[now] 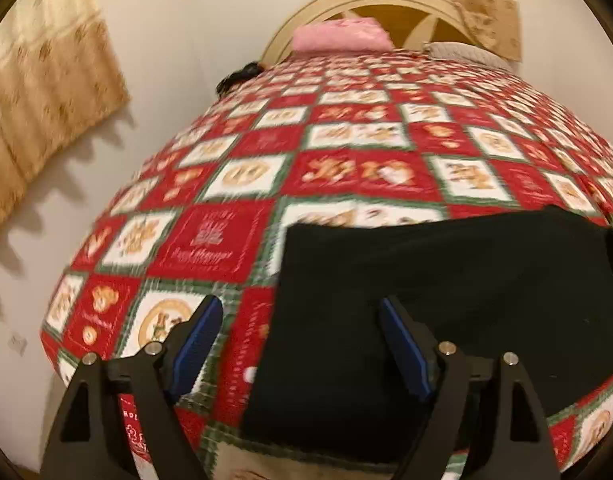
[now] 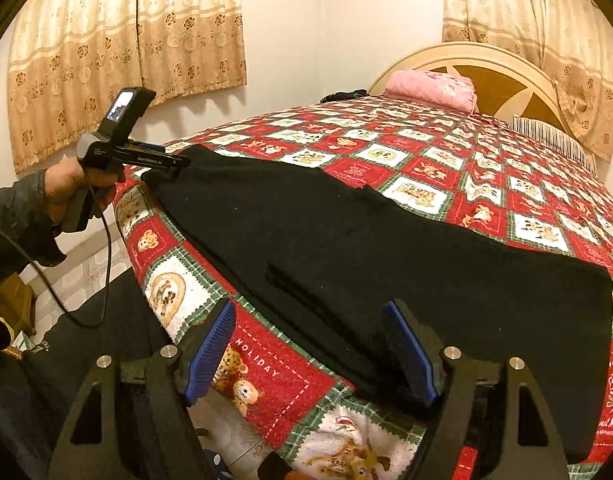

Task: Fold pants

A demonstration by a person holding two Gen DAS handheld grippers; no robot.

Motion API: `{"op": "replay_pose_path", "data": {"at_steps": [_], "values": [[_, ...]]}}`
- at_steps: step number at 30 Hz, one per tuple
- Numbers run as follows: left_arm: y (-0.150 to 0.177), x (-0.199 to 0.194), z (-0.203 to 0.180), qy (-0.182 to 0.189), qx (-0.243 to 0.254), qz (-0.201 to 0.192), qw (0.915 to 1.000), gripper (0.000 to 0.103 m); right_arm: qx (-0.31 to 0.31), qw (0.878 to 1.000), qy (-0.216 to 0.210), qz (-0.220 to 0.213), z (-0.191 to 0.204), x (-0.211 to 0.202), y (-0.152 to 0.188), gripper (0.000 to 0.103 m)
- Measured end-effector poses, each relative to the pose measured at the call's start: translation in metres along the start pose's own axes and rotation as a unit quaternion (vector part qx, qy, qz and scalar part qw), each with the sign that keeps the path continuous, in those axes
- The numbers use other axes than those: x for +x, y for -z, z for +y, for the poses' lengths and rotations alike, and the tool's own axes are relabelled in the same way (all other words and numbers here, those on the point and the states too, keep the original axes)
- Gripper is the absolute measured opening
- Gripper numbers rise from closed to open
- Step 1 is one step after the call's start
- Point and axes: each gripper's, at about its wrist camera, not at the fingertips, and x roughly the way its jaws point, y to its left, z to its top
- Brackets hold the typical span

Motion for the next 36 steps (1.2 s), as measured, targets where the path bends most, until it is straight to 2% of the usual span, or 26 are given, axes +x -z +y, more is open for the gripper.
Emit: {"op": "replay_pose_path", "data": {"at_steps": [2,6,10,13,14,16,17,20,25,26,27,28,32,36], "values": [[0.003,0.008,0.011,0.029,-0.028,0.004,0.9992,0.084,-0.002,1.000,0.001,-0.002,0.001,-0.001,0.001,0.078],[0.004,0.014,0.014,0.062,-0.052,0.008,0.9967,0.084,-0.002,1.000,0.001,0.002,0.001,0.002,0.003,0.078],[0.008,0.025,0.025,0.106,-0.095,0.010,0.9898,0.086,-0.002,1.000,0.000,0.006,0.003,0.004,0.004,0.078],[0.006,0.025,0.022,0.113,-0.088,0.008,0.9896,0.086,-0.004,1.000,0.000,0.006,0.004,0.004,0.005,0.078],[0.006,0.025,0.022,0.116,-0.088,0.009,0.9893,0.083,-0.004,1.000,0.000,0.006,0.005,0.004,0.005,0.078],[0.005,0.022,0.020,0.130,-0.082,0.012,0.9880,0.071,-0.003,1.000,-0.001,0.005,0.005,0.003,0.005,0.078],[0.004,0.020,0.017,0.139,-0.075,0.016,0.9872,0.059,-0.003,1.000,-0.001,0.005,0.005,0.003,0.005,0.078],[0.002,0.020,0.013,0.130,-0.064,0.024,0.9892,0.059,-0.003,1.000,-0.002,0.005,0.005,0.004,0.005,0.078],[0.001,0.029,0.025,0.164,-0.097,0.031,0.9813,0.057,-0.009,1.000,0.000,0.004,0.007,0.002,0.006,0.078],[0.001,0.026,0.026,0.168,-0.096,0.032,0.9805,0.049,-0.010,1.000,0.001,0.002,0.008,0.001,0.006,0.078],[0.001,0.023,0.025,0.179,-0.097,0.034,0.9784,0.031,-0.012,1.000,0.003,0.000,0.008,0.000,0.005,0.078],[0.001,0.020,0.024,0.192,-0.099,0.035,0.9758,0.022,-0.013,1.000,0.005,-0.004,0.008,-0.002,0.005,0.078],[-0.003,-0.006,0.018,0.202,-0.111,0.008,0.9730,0.021,-0.010,1.000,0.012,-0.016,0.006,-0.010,0.001,0.078],[-0.012,-0.035,0.013,0.239,-0.137,-0.012,0.9613,0.021,-0.009,0.999,0.038,-0.026,-0.001,-0.023,-0.005,0.078]]}}
